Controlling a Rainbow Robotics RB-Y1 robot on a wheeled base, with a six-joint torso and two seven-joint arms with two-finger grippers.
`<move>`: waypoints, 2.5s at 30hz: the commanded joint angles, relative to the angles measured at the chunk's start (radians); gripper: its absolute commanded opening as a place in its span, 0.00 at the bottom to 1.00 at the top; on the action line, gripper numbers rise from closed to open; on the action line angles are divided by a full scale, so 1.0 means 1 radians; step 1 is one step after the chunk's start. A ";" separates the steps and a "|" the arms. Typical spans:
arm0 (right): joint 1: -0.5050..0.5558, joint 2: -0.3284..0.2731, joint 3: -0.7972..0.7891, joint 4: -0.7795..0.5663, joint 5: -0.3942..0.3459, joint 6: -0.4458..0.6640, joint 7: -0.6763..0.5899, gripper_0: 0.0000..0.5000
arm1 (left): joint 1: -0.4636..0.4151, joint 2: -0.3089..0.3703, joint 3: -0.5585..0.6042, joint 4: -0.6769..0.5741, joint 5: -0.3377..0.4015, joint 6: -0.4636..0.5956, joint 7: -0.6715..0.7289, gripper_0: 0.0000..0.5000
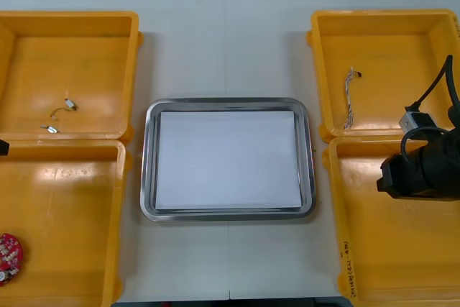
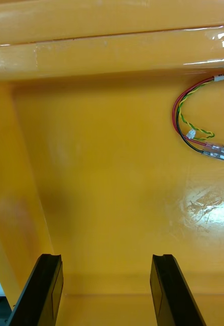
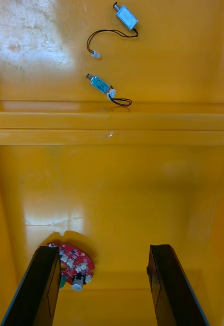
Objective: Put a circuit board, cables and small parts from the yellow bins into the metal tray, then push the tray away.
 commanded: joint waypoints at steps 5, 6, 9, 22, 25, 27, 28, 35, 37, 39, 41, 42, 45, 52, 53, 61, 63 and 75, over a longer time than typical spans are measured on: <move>0.012 0.008 -0.032 -0.027 -0.007 0.007 0.019 1.00 | -0.030 -0.005 0.031 -0.028 -0.008 0.005 -0.083 1.00; 0.012 0.008 -0.032 -0.027 -0.007 0.007 0.019 1.00 | -0.030 -0.005 0.031 -0.028 -0.008 0.005 -0.083 1.00; 0.012 0.008 -0.032 -0.027 -0.007 0.007 0.019 1.00 | -0.030 -0.005 0.031 -0.028 -0.008 0.005 -0.083 1.00; 0.012 0.008 -0.032 -0.027 -0.007 0.007 0.019 1.00 | -0.030 -0.005 0.031 -0.028 -0.008 0.005 -0.083 1.00; 0.012 0.008 -0.032 -0.027 -0.007 0.007 0.019 1.00 | 0.025 0.021 0.016 -0.014 0.015 0.006 -0.080 1.00; 0.012 0.008 -0.032 -0.027 -0.007 0.007 0.019 1.00 | 0.025 0.079 -0.004 -0.007 0.049 0.006 -0.076 1.00; 0.012 0.008 -0.032 -0.027 -0.007 0.007 0.019 1.00 | 0.025 0.107 -0.016 -0.002 0.069 0.006 -0.071 1.00; 0.032 0.005 -0.025 0.003 -0.007 0.008 0.023 1.00 | 0.048 0.181 -0.019 0.098 0.155 -0.042 -0.053 1.00; 0.029 -0.006 -0.026 0.005 -0.010 0.008 0.026 1.00 | 0.070 0.190 -0.016 0.110 0.158 -0.070 -0.056 1.00; 0.026 -0.014 -0.028 0.003 -0.017 0.010 0.032 1.00 | 0.096 0.193 -0.003 0.111 0.163 -0.097 -0.056 1.00; 0.025 -0.018 -0.029 0.003 -0.020 0.010 0.046 1.00 | 0.143 0.191 0.019 0.108 0.167 -0.137 -0.062 1.00; 0.023 -0.020 -0.032 0.003 -0.021 0.010 0.062 1.00 | 0.168 0.193 0.024 0.105 0.169 -0.159 -0.070 1.00; 0.017 -0.021 -0.043 0.005 -0.015 0.010 0.157 1.00 | 0.209 0.191 0.025 0.099 0.167 -0.188 -0.105 1.00; 0.015 -0.040 -0.071 0.005 0.023 -0.010 0.445 1.00 | 0.297 0.191 0.025 0.088 0.149 -0.229 -0.260 1.00; 0.015 -0.041 -0.071 0.003 0.025 -0.013 0.467 1.00 | 0.304 0.191 0.025 0.088 0.147 -0.232 -0.272 1.00; 0.025 -0.069 -0.071 0.008 0.048 -0.073 0.695 1.00 | 0.383 0.191 0.025 0.084 0.126 -0.275 -0.476 1.00; 0.031 -0.073 -0.071 0.019 0.046 -0.092 0.738 1.00 | 0.396 0.191 0.025 0.084 0.123 -0.288 -0.518 1.00; 0.052 -0.118 -0.071 0.155 -0.018 -0.239 0.985 1.00 | 0.453 0.190 0.025 0.087 0.089 -0.337 -0.826 1.00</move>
